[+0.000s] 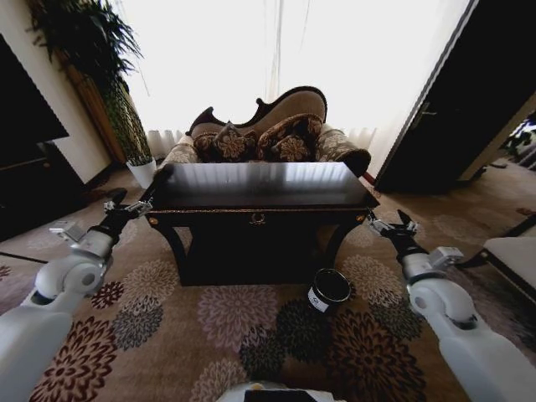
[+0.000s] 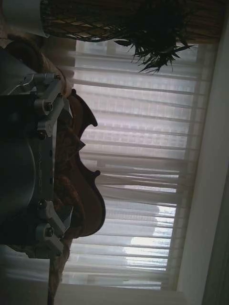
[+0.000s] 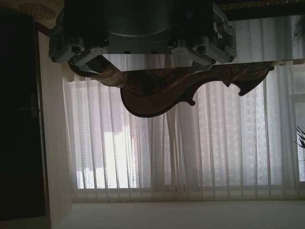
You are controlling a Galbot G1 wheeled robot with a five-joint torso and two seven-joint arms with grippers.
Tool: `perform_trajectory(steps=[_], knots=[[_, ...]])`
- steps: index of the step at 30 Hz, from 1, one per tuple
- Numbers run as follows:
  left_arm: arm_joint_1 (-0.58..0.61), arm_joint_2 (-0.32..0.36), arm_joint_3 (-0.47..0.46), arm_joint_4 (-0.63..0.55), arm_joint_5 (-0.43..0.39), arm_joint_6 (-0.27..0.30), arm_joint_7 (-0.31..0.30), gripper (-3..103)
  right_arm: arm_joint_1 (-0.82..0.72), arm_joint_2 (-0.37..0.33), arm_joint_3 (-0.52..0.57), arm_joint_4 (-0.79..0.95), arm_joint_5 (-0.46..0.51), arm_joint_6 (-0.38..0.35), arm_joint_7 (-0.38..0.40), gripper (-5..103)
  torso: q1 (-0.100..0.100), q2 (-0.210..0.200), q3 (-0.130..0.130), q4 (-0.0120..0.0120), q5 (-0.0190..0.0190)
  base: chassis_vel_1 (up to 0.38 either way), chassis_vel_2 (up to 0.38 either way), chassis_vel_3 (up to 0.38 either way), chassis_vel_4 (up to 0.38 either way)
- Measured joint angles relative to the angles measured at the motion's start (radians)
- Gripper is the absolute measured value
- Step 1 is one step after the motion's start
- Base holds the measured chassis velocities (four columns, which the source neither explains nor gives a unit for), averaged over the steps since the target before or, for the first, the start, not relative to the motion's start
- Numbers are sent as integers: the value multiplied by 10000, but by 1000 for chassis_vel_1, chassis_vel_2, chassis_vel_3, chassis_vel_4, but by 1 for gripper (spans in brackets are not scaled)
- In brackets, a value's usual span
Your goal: Move to the front of the table and place the trash on the table into the trash bin.
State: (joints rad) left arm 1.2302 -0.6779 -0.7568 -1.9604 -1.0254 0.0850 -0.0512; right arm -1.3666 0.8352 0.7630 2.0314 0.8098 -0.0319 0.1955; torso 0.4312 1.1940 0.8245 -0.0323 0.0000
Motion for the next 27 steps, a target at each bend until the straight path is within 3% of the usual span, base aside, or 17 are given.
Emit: perform_trajectory(steps=[27], knots=[[0,0,0,0,0,0,0,100,-249,47,311,118,1,64,7,100,1,-1,0,0,0,92,-82,-91,84]])
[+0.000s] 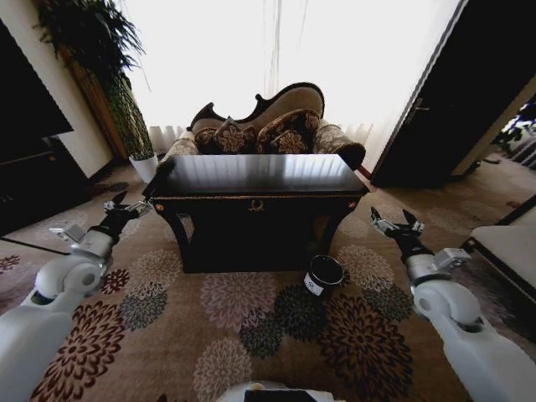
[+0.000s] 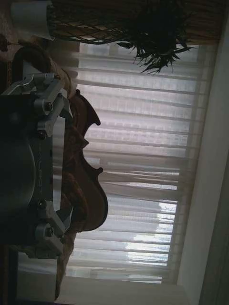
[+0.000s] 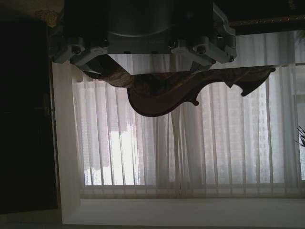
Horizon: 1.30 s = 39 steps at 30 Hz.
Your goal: Move to the front of the table and place the trash on the table into the trash bin.
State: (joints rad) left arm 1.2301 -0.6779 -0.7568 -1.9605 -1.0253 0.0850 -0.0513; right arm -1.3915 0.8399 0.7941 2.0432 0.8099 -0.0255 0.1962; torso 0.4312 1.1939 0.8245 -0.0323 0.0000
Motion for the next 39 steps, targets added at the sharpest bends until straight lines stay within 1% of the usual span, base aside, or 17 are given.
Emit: perform_trajectory(steps=[39], knots=[[0,0,0,0,0,0,0,100,-27,-22,145,73,-19,43,-44,100,1,-1,1,0,0,109,-111,-110,111]])
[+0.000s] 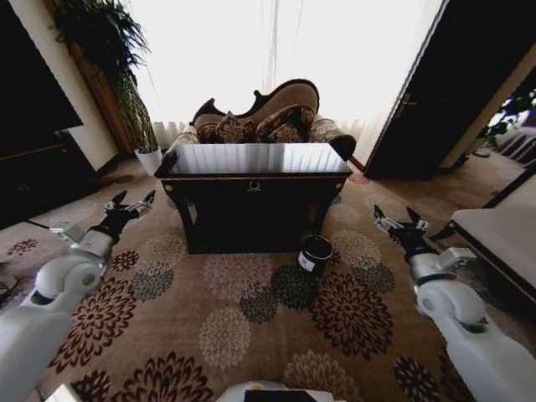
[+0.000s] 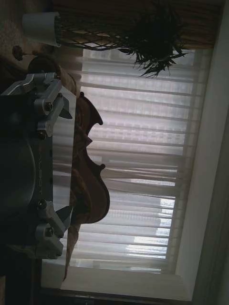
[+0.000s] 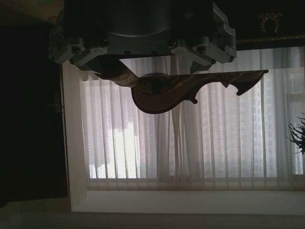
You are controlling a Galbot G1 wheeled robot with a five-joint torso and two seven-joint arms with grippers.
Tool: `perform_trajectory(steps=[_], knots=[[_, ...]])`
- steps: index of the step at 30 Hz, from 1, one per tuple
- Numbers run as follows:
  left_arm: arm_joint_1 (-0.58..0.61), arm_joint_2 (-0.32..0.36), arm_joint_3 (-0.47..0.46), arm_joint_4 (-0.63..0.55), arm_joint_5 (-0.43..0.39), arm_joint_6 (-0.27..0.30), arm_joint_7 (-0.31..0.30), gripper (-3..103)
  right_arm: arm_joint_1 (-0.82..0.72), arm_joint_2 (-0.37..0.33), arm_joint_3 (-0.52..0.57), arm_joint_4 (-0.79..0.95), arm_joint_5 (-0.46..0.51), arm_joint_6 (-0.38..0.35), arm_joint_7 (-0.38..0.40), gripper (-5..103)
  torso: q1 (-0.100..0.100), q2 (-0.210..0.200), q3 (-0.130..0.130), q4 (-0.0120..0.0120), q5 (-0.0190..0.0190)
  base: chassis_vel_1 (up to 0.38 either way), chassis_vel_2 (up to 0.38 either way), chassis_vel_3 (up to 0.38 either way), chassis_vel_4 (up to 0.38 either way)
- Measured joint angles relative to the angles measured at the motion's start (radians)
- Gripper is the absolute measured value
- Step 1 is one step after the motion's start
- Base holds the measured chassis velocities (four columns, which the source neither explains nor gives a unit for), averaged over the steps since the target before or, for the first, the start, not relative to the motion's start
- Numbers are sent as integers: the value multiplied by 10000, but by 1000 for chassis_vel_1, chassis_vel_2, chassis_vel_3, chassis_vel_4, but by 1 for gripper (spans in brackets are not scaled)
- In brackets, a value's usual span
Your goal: Move to the front of the table and place the trash on the table into the trash bin.
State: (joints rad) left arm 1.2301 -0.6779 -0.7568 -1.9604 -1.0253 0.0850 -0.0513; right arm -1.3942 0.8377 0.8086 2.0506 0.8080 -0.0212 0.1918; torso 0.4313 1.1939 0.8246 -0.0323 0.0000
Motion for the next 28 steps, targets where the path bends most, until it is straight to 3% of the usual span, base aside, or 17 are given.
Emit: perform_trajectory(steps=[14,24,28], knots=[[1,0,0,0,0,0,0,100,-3,38,2,3,-28,13,3,100,-1,0,0,0,1,96,-102,-96,108],[0,0,0,0,0,0,0,100,-30,76,-134,-7,-520,872,-125,100,2,0,2,0,0,33,-31,-30,35],[0,0,0,0,0,0,0,100,-75,151,-146,41,-759,854,-84,100,2,-1,2,0,0,0,0,0,0]])
